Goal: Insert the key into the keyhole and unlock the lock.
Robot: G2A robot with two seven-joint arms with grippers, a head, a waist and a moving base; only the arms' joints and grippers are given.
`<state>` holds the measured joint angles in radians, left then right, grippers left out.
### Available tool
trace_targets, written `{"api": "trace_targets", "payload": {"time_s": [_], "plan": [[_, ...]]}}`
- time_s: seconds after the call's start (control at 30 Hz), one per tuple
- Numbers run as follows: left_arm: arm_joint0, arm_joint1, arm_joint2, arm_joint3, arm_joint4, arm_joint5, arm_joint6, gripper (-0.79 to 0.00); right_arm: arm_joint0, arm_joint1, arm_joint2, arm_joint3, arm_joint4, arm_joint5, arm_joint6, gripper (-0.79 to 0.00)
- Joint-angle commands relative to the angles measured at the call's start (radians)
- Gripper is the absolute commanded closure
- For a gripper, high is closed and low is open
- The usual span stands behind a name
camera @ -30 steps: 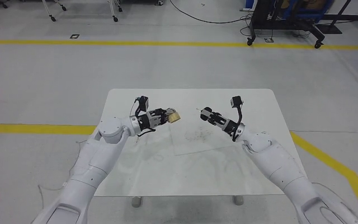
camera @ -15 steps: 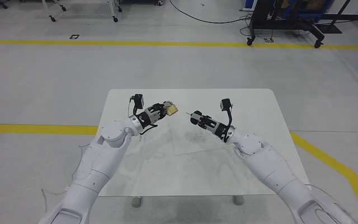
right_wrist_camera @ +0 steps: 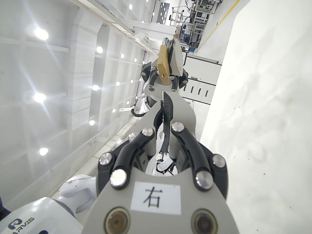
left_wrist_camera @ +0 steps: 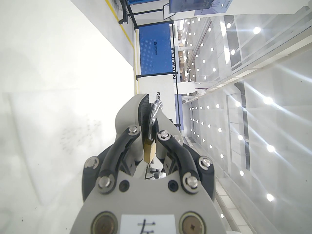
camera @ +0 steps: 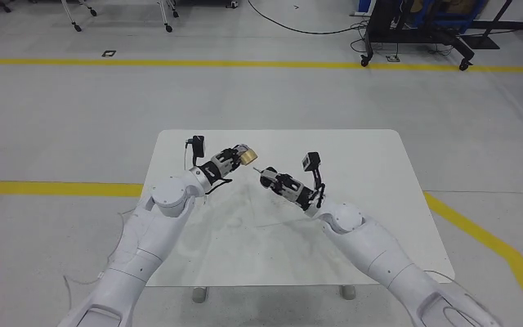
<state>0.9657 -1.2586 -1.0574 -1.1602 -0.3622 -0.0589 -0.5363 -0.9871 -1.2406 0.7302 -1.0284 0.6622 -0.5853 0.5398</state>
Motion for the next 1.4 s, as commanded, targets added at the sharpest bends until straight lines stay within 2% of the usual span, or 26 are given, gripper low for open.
{"api": "trace_targets", "payload": {"time_s": [0.0, 0.5, 0.83, 1.37], "plan": [[-0.001, -0.001, -0.001, 0.001, 0.002, 0.004, -0.003, 0.0, 0.005, -0.009, -0.001, 0.015, 0.018, -0.017, 0.008, 0.0], [-0.006, -0.008, -0.006, 0.014, 0.023, 0.013, -0.008, 0.0, 0.04, -0.065, 0.004, 0.11, 0.009, -0.05, -0.026, 0.0], [-0.01, -0.012, -0.015, 0.024, 0.023, 0.018, -0.001, 0.0, 0.05, -0.095, 0.003, 0.146, -0.06, -0.052, -0.079, 0.0], [-0.005, -0.018, -0.038, 0.025, 0.019, -0.008, 0.019, 0.0, 0.015, -0.117, 0.035, 0.131, -0.193, -0.091, -0.179, 0.0]]}}
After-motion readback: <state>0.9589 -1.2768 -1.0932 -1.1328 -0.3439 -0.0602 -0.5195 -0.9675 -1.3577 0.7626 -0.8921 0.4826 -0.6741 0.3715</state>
